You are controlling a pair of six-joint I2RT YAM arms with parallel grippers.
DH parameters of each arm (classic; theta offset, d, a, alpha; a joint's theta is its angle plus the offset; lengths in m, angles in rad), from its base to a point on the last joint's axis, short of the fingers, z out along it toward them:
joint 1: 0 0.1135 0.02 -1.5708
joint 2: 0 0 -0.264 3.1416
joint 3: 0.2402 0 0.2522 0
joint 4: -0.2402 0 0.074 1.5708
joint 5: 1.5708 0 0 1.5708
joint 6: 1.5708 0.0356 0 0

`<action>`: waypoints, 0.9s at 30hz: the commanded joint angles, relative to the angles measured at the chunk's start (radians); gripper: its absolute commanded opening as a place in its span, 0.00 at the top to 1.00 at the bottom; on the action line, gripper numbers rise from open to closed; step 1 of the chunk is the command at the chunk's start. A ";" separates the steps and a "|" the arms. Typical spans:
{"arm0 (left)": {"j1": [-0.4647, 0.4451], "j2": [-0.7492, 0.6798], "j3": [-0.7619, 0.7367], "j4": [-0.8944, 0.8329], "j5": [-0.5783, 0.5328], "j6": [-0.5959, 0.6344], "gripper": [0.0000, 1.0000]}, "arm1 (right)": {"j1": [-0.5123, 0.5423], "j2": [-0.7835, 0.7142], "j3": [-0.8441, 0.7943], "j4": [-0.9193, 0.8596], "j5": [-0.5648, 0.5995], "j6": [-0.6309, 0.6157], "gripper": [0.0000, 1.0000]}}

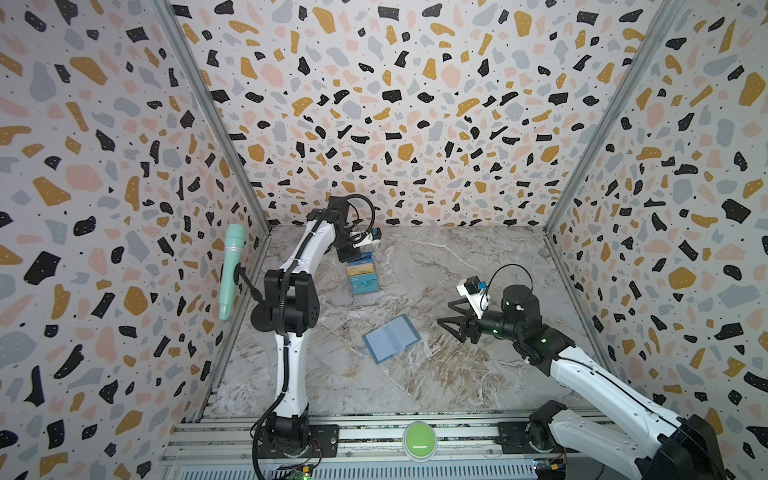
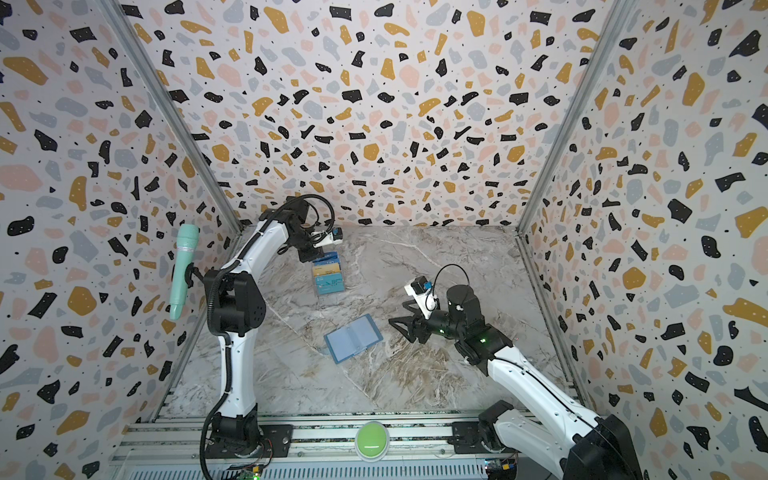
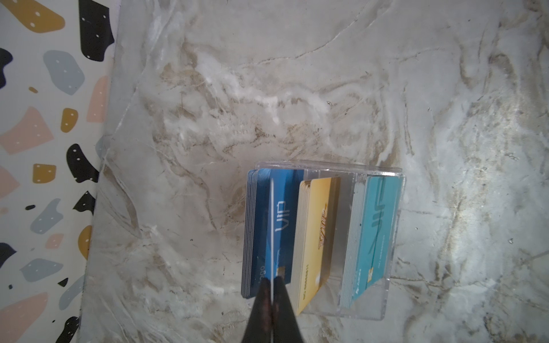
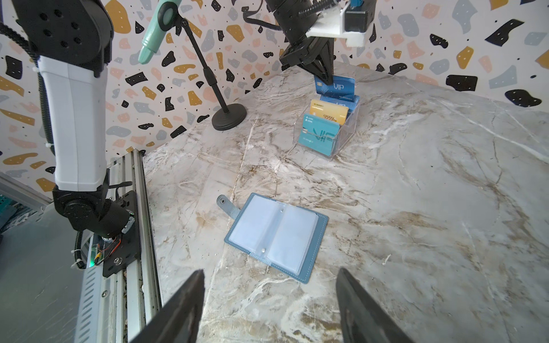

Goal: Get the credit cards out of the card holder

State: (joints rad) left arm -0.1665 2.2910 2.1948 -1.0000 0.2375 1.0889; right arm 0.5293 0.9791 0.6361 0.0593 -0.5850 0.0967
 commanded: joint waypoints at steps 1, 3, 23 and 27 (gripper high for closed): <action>0.004 0.015 -0.017 0.014 0.004 0.003 1.00 | -0.004 -0.031 -0.005 0.012 0.011 0.003 0.30; 0.004 0.019 -0.025 0.022 0.003 0.001 1.00 | -0.004 -0.034 -0.007 0.013 0.013 0.003 0.30; 0.006 0.038 -0.071 0.082 -0.019 -0.012 1.00 | -0.006 -0.044 -0.019 0.022 0.027 0.003 0.30; 0.006 0.037 -0.079 0.086 -0.019 -0.014 1.00 | -0.006 -0.046 -0.022 0.024 0.028 0.003 0.30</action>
State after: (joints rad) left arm -0.1650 2.3093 2.1284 -0.9371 0.2268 1.0843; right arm 0.5274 0.9543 0.6212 0.0608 -0.5632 0.0967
